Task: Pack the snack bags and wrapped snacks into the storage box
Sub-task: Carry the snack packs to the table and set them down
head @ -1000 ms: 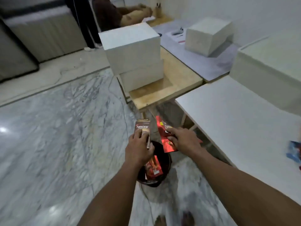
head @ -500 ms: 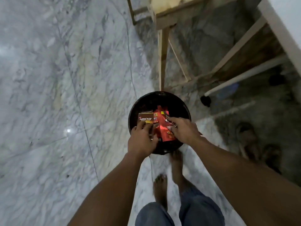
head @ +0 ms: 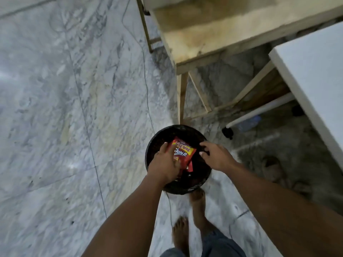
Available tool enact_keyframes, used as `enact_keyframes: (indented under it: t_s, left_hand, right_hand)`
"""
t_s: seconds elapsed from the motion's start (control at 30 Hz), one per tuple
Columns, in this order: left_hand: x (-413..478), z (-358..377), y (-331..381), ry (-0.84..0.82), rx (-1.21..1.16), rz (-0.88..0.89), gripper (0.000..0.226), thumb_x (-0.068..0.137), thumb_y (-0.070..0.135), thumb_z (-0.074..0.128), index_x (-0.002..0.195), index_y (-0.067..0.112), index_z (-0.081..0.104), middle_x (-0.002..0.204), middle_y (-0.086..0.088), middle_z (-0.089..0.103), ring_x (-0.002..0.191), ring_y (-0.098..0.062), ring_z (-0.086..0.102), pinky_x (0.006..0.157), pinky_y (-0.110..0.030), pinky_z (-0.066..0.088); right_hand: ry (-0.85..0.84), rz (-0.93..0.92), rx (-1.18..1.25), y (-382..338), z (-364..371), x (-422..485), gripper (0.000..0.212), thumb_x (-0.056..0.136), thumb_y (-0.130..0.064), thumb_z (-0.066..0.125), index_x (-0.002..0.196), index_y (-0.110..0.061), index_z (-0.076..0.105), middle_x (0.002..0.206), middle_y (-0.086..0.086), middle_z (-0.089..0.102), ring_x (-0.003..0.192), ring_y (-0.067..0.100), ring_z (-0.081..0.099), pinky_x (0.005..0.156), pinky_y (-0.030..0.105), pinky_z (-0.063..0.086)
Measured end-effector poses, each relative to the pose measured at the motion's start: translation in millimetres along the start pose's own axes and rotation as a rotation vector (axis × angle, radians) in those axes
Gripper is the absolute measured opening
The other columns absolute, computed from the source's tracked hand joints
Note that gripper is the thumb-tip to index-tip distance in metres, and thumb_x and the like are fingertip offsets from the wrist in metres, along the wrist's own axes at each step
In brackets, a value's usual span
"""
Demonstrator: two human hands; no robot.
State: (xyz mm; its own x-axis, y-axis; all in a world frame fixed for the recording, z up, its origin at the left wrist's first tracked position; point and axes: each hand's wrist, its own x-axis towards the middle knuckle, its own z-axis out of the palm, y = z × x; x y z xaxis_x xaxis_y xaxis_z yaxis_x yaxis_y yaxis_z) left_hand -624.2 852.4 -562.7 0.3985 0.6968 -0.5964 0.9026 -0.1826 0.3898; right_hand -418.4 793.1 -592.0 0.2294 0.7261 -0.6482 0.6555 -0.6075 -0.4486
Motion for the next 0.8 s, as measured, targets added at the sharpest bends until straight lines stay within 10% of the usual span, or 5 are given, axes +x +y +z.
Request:
enact_keyframes:
  t_s: [0.47, 0.8]
  left_hand:
    - [-153.8, -172.0, 222.6, 0.154, 0.305, 0.412, 0.072, 0.092, 0.037, 0.057, 0.154, 0.032, 0.022, 0.164, 0.000, 0.019, 0.142, -0.025, 0.038, 0.109, -0.044, 0.043]
    - [-301.8, -128.7, 463.9, 0.190, 0.460, 0.979, 0.062, 0.096, 0.038, 0.052, 0.152, 0.030, 0.027, 0.161, 0.001, 0.027, 0.142, -0.023, 0.039, 0.108, -0.044, 0.043]
  right_hand:
    - [0.494, -0.067, 0.200, -75.7, -234.0, -241.1, 0.045, 0.092, -0.037, 0.055, 0.136, -0.030, 0.049, 0.126, 0.003, 0.066, 0.110, 0.025, 0.063, 0.093, 0.040, 0.052]
    - [0.883, 0.227, 0.216, 67.6, -331.7, -494.1, 0.044, 0.091, -0.042, 0.054, 0.134, -0.035, 0.049, 0.121, 0.002, 0.067, 0.114, 0.026, 0.060, 0.097, 0.041, 0.049]
